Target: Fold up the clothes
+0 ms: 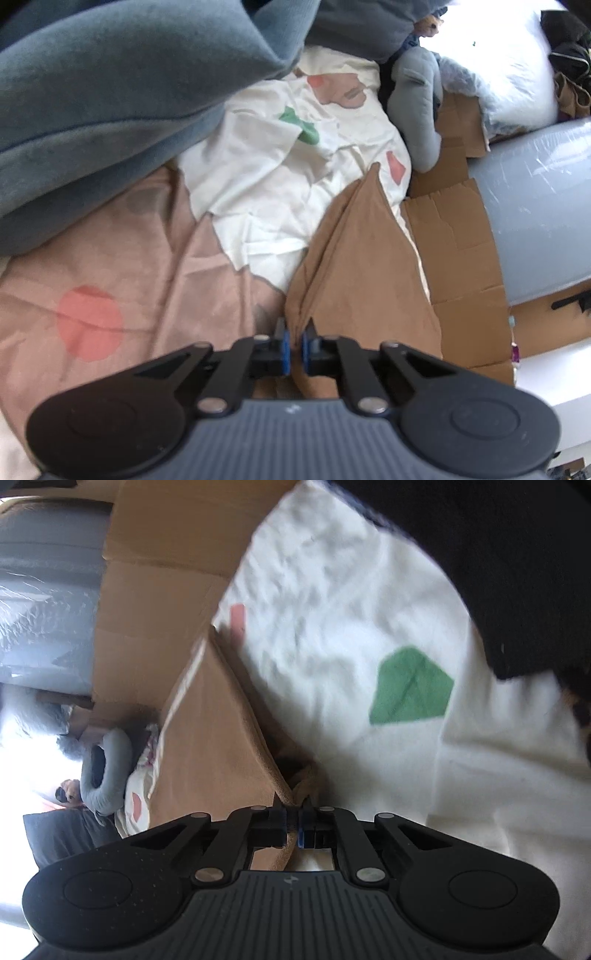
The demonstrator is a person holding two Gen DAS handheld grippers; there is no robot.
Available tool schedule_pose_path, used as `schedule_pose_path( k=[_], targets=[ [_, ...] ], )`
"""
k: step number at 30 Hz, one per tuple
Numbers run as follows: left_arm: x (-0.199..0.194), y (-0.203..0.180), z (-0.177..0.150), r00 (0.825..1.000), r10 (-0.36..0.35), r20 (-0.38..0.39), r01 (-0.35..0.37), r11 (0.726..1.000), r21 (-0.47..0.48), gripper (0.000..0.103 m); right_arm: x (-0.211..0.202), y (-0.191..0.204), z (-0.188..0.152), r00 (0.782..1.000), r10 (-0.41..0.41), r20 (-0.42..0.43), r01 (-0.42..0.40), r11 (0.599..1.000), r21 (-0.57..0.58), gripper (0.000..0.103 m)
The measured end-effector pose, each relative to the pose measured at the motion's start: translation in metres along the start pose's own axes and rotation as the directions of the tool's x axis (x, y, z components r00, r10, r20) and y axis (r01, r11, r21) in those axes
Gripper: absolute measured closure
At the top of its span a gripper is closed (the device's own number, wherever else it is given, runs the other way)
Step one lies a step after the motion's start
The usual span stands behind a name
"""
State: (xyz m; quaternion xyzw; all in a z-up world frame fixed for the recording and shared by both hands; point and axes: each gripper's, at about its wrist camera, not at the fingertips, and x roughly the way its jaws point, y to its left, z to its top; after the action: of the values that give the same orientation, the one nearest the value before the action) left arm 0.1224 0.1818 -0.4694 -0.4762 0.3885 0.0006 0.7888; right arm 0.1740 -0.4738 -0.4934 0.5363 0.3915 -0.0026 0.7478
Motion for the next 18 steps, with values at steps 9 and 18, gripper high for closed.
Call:
schedule_pose_path(
  k=[9, 18],
  targets=[
    [-0.017, -0.002, -0.013, 1.0, 0.002, -0.015, -0.003, 0.999, -0.049, 0.097, -0.022, 0.01, 0.005, 1.0, -0.024, 0.006, 0.024, 1.0, -0.02, 0.1],
    [-0.04, -0.005, -0.027, 0.998, 0.046, -0.048, -0.048, 0.998, -0.049, 0.097, -0.043, 0.008, -0.003, 0.998, -0.064, 0.005, 0.064, 0.998, 0.003, 0.1]
  ],
)
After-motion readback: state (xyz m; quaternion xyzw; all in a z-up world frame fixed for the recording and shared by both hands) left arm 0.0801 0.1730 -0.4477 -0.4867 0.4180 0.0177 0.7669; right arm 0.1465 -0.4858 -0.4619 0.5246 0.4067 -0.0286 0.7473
